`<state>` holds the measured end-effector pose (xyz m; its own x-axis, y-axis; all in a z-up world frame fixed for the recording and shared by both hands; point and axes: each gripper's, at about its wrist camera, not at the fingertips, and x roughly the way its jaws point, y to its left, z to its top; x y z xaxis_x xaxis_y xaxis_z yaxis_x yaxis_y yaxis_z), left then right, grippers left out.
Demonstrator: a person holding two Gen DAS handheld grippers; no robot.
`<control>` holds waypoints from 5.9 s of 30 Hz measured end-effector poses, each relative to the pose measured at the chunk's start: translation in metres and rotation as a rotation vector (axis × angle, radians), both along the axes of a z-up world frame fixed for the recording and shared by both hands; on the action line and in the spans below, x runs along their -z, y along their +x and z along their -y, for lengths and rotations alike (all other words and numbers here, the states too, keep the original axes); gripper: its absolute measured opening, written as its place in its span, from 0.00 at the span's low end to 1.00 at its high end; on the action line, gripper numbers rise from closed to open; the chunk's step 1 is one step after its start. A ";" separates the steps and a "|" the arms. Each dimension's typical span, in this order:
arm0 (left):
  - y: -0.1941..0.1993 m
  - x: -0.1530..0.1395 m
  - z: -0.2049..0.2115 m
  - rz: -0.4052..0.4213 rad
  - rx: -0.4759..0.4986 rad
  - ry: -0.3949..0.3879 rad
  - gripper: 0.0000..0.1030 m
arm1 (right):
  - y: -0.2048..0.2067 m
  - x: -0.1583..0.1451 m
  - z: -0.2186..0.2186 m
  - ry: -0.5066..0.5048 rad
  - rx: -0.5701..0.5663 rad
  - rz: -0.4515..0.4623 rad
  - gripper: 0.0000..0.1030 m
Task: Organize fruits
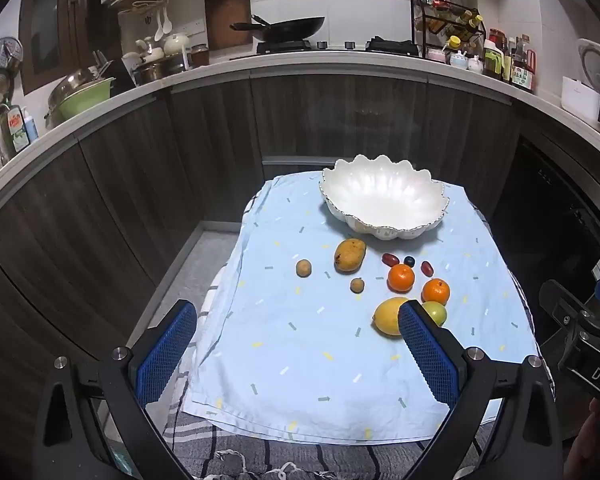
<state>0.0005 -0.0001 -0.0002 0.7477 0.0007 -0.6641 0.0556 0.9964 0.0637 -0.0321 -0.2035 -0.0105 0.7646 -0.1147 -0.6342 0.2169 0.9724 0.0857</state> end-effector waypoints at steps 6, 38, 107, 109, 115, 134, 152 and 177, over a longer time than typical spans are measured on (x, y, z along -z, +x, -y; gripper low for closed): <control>0.002 0.002 0.002 0.004 -0.002 0.002 1.00 | -0.002 -0.006 0.002 -0.003 -0.001 -0.001 1.00; -0.004 -0.005 -0.004 0.014 -0.001 -0.017 1.00 | -0.006 -0.006 -0.001 -0.025 -0.001 0.009 1.00; 0.005 0.011 0.005 0.001 0.035 0.016 1.00 | -0.002 0.001 0.008 -0.012 0.003 -0.015 1.00; 0.007 0.013 0.006 0.000 0.043 0.024 1.00 | 0.001 0.005 0.010 -0.010 0.001 -0.022 1.00; 0.015 0.017 0.017 -0.010 0.087 0.048 1.00 | 0.013 0.015 0.016 0.007 0.014 -0.051 1.00; 0.053 0.049 0.048 -0.105 0.212 0.095 1.00 | 0.048 0.049 0.032 0.016 0.003 -0.151 1.00; 0.095 0.116 0.084 -0.258 0.420 0.103 0.99 | 0.079 0.093 0.040 0.018 0.017 -0.240 1.00; 0.135 0.188 0.112 -0.427 0.700 0.169 0.80 | 0.115 0.150 0.024 0.091 -0.121 -0.418 0.88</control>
<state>0.1353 -0.1121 -0.1879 0.2965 -0.2456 -0.9229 0.7113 0.7016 0.0418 0.0831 -0.2276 -0.1608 0.4445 0.0302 -0.8953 0.1360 0.9856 0.1008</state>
